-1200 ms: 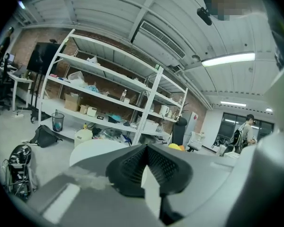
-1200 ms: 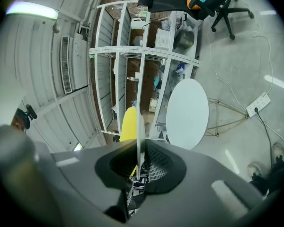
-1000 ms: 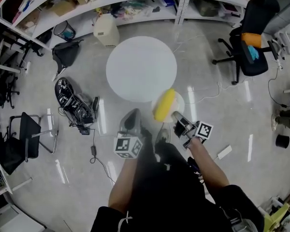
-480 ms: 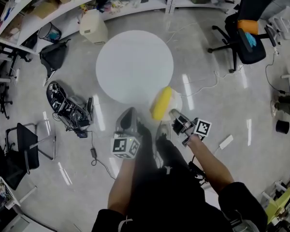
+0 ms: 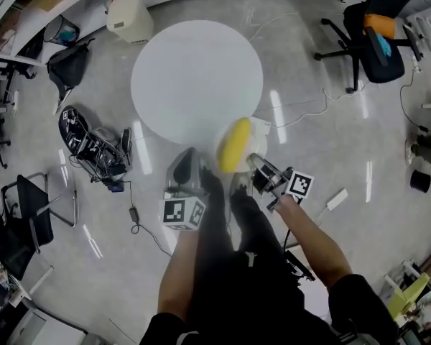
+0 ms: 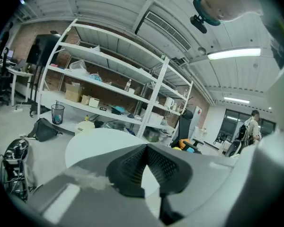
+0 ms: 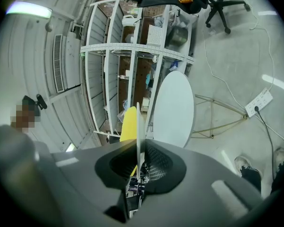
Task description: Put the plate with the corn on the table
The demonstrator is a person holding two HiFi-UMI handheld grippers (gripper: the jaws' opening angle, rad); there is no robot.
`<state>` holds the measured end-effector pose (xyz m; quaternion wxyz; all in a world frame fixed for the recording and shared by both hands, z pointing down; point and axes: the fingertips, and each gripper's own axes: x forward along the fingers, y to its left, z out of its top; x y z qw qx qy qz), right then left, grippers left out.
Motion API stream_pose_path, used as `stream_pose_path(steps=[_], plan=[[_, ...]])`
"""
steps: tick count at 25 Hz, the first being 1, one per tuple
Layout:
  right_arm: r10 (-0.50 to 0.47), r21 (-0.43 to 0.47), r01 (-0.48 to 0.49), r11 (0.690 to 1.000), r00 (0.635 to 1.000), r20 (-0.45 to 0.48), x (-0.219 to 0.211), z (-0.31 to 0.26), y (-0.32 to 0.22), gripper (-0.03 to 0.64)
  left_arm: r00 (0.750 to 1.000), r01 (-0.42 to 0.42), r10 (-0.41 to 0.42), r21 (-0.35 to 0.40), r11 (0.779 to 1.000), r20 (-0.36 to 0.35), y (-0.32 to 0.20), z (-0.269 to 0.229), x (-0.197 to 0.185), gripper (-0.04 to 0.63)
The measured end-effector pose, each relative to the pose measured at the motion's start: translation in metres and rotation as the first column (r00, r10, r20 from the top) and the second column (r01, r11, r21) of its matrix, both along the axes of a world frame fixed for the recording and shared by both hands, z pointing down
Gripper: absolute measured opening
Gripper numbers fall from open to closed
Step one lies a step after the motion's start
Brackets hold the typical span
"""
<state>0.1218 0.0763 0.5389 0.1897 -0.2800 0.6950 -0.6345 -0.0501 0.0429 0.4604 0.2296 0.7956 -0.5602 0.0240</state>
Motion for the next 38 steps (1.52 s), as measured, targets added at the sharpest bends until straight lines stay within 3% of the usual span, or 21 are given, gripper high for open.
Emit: stream_pose_path(steps=[19, 38], plan=[[0.006, -0.031, -0.006, 1.0, 1.0, 0.001, -0.013, 0.067, -0.016, 0.04, 0.999, 0.036, -0.036, -0.04, 0.999, -0.006, -0.007, 0.065, -0.003, 0.003], [0.075, -0.087, -0.075, 0.993, 0.997, -0.003, -0.021, 0.108, -0.029, 0.04, 0.999, 0.019, -0.022, -0.064, 0.998, -0.037, -0.016, 0.082, 0.003, 0.003]])
